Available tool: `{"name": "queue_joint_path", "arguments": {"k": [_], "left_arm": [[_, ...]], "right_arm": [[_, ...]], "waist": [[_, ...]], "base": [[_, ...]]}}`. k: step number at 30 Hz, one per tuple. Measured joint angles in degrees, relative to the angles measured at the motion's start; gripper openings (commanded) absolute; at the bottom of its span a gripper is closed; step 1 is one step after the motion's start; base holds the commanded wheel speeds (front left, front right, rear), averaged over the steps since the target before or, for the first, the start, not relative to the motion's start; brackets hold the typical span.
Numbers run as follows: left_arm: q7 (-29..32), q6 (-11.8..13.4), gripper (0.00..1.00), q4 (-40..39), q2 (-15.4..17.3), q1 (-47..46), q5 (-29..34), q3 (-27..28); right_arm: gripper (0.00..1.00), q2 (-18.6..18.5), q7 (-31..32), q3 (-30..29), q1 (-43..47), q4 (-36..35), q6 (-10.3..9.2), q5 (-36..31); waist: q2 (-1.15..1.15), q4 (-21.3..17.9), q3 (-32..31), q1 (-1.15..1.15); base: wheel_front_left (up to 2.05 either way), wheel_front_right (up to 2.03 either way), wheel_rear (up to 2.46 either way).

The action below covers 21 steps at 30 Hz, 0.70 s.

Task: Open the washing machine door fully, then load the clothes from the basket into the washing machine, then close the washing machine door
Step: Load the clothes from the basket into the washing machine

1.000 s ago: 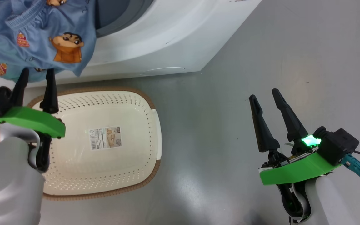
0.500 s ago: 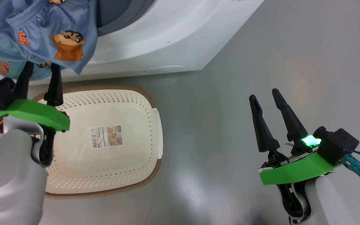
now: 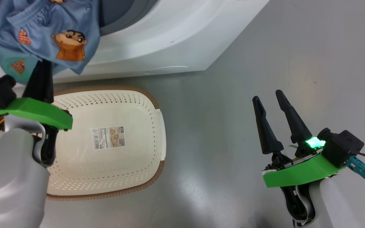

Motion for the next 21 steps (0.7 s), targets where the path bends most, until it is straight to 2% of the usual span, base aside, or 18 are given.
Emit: {"name": "queue_joint_path", "arguments": {"k": [12, 17, 21], "left_arm": [[0.0, 0.0, 0.0, -12.7, 0.3, 0.6, -3.2, -1.6], [0.0, 0.0, 0.0, -12.9, 1.1, 0.0, -3.8, -2.8], [0.0, 0.0, 0.0, -10.0, 2.0, -4.1, -5.1, -4.6]], "right_arm": [[1.0, 0.0, 0.0, -0.3, 0.0, -0.1, 0.0, 0.0], [1.0, 0.0, 0.0, -0.2, 0.0, -0.1, 0.0, 0.0], [1.0, 0.0, 0.0, 0.0, -0.9, -0.1, 0.0, 0.1]], "waist": [[0.0, 0.9, 0.1, 0.0], [0.0, 0.8, 0.1, 0.0], [0.0, 0.4, 0.2, 0.0]], "base": [[0.0, 0.0, 0.0], [0.0, 0.0, 0.0], [0.0, 0.0, 0.0]]}}
